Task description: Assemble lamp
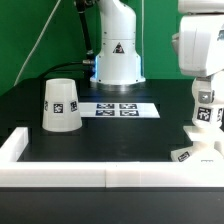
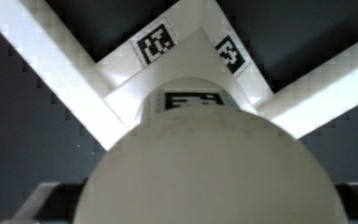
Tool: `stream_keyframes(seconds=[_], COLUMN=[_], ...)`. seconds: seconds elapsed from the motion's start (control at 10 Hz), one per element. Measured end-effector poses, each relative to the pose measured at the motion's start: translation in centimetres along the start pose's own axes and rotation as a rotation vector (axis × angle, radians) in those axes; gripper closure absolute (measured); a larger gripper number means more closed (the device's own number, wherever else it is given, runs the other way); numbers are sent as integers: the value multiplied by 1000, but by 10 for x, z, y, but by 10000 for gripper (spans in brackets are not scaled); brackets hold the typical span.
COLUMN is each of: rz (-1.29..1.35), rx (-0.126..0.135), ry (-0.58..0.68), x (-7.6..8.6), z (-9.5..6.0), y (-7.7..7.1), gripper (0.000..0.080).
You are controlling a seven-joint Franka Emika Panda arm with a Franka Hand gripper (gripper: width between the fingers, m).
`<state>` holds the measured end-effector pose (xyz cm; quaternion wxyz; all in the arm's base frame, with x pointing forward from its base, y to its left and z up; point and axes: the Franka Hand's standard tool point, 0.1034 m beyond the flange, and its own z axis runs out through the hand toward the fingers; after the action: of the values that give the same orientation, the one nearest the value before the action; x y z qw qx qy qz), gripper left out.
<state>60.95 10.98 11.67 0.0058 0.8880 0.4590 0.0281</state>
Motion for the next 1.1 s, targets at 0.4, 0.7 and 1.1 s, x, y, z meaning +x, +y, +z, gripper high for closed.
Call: stream_keyframes(seconds=[0.4,0.7,1.1], rz=[255,490,763], rx=[16,27,33], ry=[18,31,32], x=[-2,-3,-2], z=[0,0,0], y=[-1,1,2], gripper=[222,220,220])
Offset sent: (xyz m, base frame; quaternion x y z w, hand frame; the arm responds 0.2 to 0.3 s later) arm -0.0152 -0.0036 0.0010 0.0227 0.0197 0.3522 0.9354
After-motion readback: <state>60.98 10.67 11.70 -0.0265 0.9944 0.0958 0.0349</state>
